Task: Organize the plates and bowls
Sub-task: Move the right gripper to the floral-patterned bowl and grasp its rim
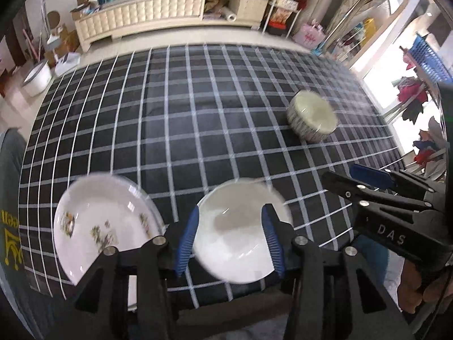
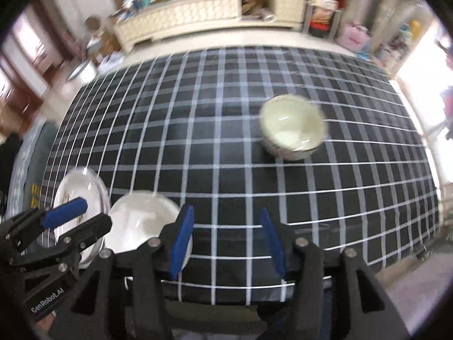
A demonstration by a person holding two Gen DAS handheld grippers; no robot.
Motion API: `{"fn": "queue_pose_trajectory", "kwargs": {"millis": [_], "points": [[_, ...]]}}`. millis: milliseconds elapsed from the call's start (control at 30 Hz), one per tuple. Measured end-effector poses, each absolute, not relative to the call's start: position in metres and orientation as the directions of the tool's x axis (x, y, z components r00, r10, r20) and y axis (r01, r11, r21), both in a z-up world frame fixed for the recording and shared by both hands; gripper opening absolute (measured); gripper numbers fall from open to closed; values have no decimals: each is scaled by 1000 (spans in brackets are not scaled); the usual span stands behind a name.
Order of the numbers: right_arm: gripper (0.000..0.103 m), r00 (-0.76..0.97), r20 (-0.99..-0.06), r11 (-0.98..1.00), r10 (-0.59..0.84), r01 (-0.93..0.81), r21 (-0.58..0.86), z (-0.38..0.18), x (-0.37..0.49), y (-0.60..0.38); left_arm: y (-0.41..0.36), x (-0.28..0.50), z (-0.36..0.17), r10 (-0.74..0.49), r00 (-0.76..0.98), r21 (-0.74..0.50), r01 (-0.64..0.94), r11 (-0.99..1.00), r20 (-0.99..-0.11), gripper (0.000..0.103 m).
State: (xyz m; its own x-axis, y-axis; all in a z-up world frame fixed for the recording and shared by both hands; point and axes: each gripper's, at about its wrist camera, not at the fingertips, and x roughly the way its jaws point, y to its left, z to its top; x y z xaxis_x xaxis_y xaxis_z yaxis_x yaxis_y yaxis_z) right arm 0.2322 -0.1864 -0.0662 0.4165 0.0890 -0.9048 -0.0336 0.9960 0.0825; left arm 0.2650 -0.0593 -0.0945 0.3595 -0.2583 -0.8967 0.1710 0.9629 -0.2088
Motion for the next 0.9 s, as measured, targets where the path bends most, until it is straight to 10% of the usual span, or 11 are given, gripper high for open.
{"fn": "queue_pose_trajectory", "kwargs": {"millis": [900], "points": [[57, 460, -886, 958, 52, 229, 175, -63, 250, -303, -168, 336, -88, -347, 308, -263, 281, 923, -886, 48]]}}
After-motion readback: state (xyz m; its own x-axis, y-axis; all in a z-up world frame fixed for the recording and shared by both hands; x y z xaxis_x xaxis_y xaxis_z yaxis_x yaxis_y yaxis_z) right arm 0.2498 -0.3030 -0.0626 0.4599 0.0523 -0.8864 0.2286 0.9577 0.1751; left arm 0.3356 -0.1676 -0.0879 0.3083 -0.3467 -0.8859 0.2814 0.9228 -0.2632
